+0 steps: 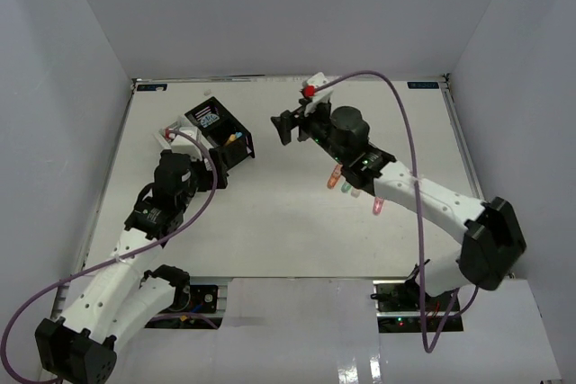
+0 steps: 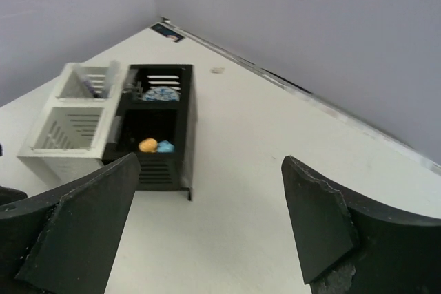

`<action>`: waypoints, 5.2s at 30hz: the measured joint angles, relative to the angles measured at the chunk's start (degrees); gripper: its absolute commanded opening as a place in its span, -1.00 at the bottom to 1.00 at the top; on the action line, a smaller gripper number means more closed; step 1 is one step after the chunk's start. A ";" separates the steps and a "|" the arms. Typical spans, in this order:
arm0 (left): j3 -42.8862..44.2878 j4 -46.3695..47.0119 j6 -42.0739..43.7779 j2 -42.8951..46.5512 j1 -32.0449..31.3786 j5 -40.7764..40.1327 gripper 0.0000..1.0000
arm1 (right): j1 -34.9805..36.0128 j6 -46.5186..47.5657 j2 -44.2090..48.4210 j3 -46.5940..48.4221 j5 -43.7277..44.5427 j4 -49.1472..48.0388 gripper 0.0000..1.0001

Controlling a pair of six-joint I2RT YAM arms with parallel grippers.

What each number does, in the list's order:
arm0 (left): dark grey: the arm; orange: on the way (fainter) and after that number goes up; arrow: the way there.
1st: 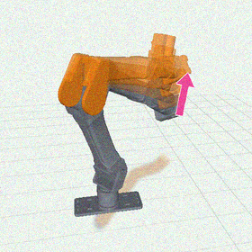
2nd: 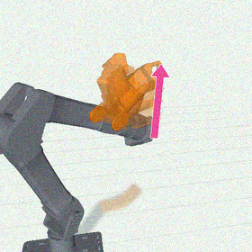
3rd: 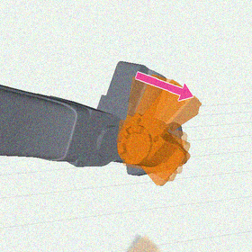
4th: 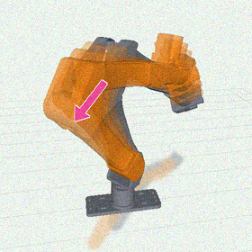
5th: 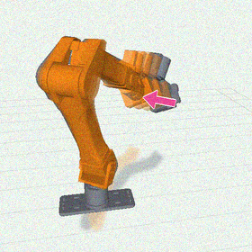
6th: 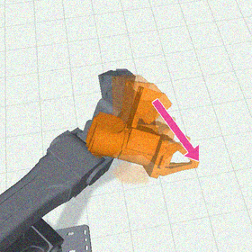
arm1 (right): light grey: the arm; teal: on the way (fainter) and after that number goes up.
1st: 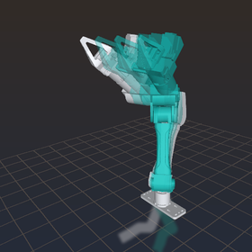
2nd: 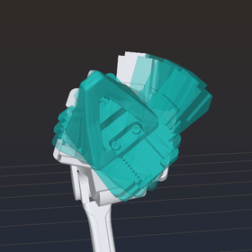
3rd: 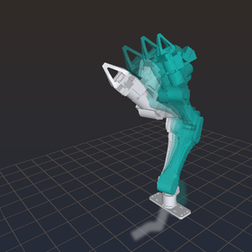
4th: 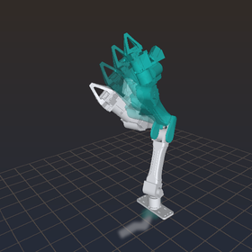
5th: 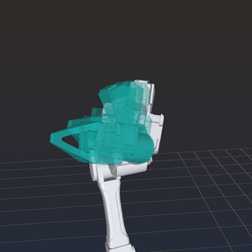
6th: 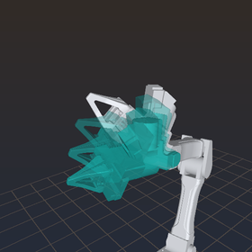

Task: Sort the stationery into containers
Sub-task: Place the pen in the storage box, then pick up the pen from the center of the board.

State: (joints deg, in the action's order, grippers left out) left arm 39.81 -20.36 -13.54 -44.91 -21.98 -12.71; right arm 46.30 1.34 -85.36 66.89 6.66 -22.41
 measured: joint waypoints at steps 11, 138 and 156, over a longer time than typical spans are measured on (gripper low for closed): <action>0.72 2.82 -2.08 -4.39 0.13 12.00 0.96 | -4.85 -7.32 26.91 -27.98 19.67 14.80 0.92; 12.87 34.93 -21.38 -27.08 -31.01 3.65 -0.41 | -4.83 -10.10 30.38 -41.20 -15.82 -24.41 -0.85; 13.20 34.69 -14.64 -26.62 -31.39 2.80 -0.99 | -4.57 -6.95 29.73 -39.04 -16.65 -20.72 -0.20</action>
State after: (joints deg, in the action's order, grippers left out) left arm 53.01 14.33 -28.18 -71.53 -53.36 -9.91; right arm 41.74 -5.61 -55.64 27.86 -10.00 -43.13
